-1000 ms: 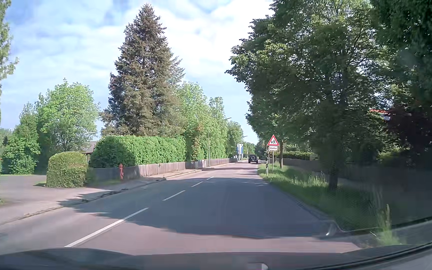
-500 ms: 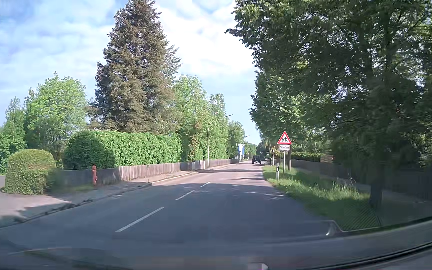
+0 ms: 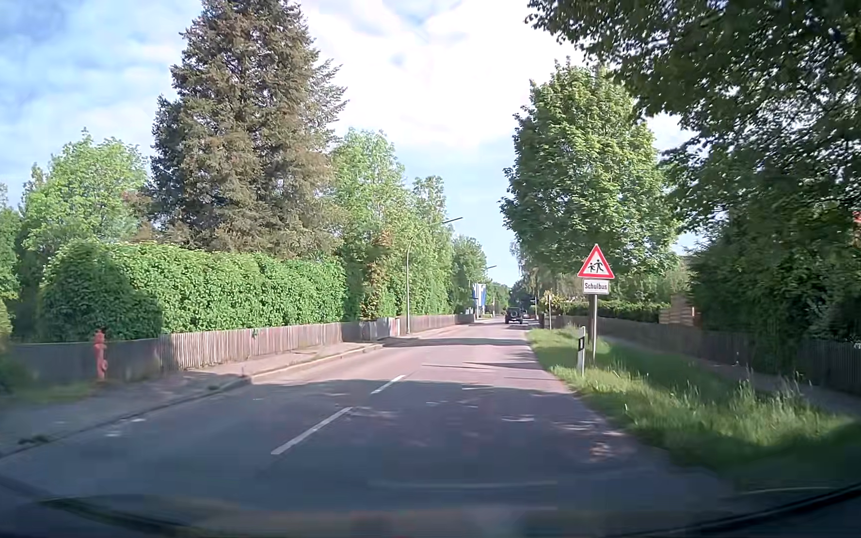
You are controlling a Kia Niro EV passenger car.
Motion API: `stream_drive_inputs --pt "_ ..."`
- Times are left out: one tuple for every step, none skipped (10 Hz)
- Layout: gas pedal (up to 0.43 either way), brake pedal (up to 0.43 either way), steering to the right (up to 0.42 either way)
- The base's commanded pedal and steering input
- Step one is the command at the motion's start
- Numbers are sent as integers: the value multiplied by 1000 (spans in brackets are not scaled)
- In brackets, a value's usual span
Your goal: Follow the waypoints while adhering to traffic rules and regulations
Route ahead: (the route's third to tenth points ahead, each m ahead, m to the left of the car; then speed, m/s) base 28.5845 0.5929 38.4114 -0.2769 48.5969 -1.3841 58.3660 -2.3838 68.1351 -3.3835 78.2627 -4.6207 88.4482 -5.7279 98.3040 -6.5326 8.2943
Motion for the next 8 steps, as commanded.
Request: stream_drive_inputs --pt "47 0 15" --pt "47 0 16" --pt "47 0 16" --pt "47 0 18" --pt "47 0 20" --pt "59 0 20" --pt "59 0 20" --pt "59 0 21"
